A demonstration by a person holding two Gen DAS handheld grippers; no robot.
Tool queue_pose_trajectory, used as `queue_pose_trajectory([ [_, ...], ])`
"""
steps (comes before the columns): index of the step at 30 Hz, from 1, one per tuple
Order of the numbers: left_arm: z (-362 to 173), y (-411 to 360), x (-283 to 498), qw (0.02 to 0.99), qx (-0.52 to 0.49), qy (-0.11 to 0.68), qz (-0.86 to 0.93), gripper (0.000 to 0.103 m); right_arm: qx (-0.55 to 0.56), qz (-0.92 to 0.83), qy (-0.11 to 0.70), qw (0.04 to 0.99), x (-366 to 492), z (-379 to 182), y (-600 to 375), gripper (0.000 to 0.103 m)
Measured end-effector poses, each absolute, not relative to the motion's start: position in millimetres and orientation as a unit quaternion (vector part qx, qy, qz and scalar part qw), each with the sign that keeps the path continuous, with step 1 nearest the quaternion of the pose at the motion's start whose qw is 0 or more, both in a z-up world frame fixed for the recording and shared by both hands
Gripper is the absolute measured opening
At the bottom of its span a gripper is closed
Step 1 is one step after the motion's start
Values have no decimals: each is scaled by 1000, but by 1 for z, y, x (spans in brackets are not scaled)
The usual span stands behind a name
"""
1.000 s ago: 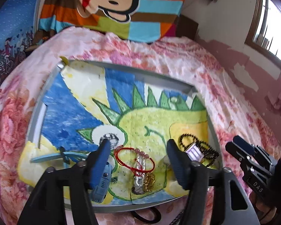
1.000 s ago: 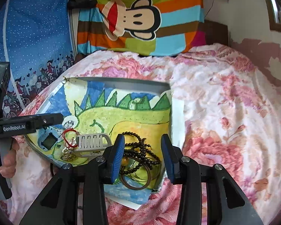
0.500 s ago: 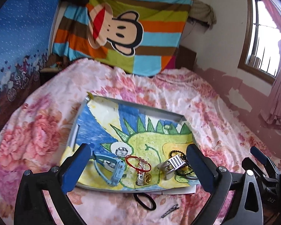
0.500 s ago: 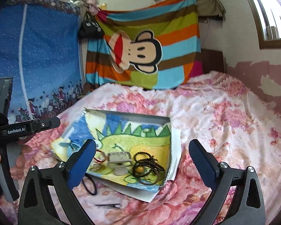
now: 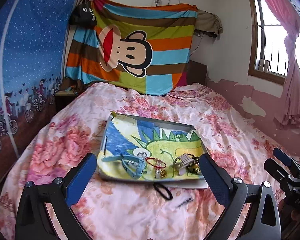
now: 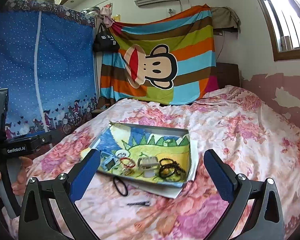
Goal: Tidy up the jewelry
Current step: 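Withdraw both tools from the tray toward the black hair tie and clip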
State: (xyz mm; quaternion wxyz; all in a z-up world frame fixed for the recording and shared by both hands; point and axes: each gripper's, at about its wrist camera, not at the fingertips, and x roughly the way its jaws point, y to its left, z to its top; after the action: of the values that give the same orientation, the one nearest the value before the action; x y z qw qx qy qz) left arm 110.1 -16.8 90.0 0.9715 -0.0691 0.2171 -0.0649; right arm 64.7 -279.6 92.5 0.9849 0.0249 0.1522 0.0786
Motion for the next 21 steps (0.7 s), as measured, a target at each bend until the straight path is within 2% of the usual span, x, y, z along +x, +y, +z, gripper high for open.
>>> queue_pose_trajectory([
  [13,66,0,55,969,-47,235,-55,103,38,74,183,980,15,64,-280,102],
  [21,30,1,50,959,-21,275,-57,103,35,76,237,968,13,25,-282,102],
])
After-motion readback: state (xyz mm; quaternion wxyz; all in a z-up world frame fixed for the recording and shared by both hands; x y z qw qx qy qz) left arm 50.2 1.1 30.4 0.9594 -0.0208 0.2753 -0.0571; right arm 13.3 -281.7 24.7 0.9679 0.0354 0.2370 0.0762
